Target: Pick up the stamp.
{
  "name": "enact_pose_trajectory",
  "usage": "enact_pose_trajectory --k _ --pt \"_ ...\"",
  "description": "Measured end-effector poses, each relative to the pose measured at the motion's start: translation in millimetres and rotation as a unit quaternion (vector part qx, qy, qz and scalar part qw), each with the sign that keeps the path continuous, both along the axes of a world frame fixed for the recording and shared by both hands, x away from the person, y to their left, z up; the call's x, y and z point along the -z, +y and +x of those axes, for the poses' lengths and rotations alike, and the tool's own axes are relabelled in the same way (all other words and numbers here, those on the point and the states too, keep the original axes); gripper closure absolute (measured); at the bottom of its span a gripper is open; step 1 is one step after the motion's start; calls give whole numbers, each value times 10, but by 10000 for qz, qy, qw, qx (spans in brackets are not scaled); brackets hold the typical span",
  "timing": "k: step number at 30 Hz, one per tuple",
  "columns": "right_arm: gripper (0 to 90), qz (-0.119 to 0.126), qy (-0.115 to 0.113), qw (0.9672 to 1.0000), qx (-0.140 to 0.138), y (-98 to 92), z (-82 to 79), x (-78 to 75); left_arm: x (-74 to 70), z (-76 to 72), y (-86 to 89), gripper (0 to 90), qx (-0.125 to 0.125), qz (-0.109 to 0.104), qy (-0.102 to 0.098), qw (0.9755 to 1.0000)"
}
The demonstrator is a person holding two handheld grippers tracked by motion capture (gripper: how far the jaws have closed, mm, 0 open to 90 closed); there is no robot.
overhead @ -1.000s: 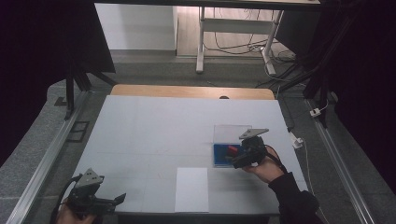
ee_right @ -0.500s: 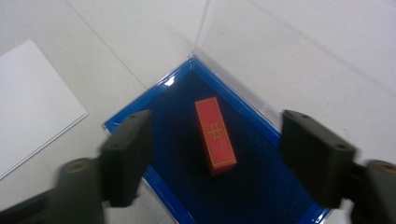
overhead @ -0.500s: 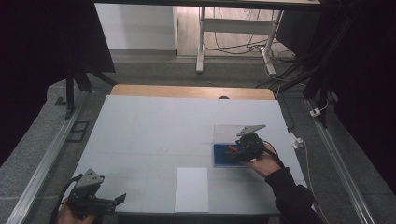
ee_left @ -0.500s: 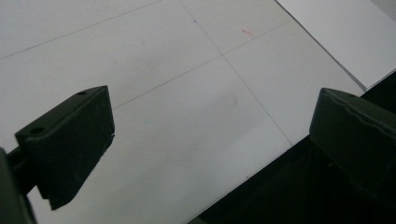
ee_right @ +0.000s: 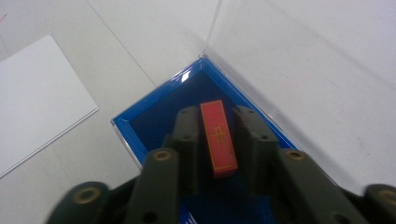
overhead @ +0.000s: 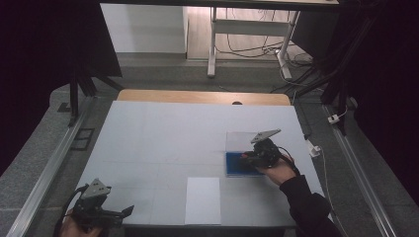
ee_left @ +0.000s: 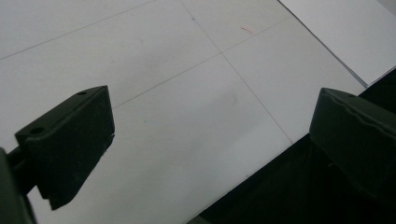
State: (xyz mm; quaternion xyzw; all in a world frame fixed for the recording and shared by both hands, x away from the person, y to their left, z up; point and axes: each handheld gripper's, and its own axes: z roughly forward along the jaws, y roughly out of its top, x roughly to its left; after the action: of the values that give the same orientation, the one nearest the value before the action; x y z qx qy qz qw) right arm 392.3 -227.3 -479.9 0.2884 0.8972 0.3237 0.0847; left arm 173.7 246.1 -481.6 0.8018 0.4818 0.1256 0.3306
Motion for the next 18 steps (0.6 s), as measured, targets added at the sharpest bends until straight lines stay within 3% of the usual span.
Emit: enact_pose_trajectory --k 3,10,18 --pt "789 -16 -3 10000 -53 1 3 -1 0 0 -1 4 -4 7 2 10000" --pt "802 -25 -71 10000 -15 -13 1 -24 2 6 16 6 -19 -75 30 10000" --pt "802 159 -172 9996 -133 -49 -37 -121 3 13 33 12 -24 -171 69 9998"
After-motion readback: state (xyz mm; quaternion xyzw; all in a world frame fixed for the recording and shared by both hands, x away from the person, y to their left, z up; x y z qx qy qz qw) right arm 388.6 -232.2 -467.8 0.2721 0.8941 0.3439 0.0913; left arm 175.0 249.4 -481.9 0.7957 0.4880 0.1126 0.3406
